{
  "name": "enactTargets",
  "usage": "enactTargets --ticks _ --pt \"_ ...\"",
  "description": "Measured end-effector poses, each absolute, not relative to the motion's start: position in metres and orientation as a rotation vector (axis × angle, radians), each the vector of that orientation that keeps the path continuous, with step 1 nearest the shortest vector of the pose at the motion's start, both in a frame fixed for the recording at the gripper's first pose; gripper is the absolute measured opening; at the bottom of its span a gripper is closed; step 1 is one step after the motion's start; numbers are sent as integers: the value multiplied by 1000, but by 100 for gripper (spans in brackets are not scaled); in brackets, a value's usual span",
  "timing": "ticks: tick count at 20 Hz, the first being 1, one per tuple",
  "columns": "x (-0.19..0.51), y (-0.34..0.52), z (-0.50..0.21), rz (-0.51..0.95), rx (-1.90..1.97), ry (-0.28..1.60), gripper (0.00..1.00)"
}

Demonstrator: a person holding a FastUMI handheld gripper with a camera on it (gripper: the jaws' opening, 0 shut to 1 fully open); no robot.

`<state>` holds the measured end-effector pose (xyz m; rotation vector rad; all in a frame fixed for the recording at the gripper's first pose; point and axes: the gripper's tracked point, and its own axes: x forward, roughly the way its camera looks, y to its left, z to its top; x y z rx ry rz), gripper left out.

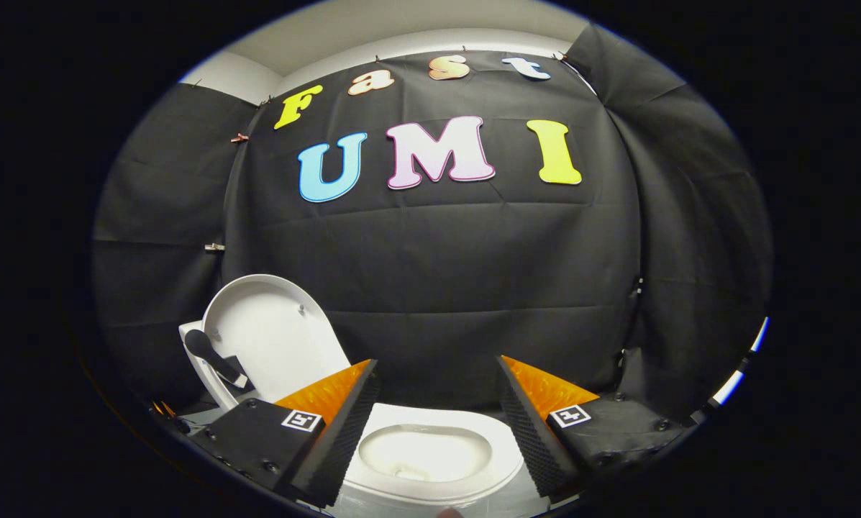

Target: Open the toilet lid.

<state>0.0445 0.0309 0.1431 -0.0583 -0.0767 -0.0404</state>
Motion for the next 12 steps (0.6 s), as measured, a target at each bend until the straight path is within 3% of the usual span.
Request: enactTargets --ticks 12 --pt "44 34 138 -33 -60 -63 99"
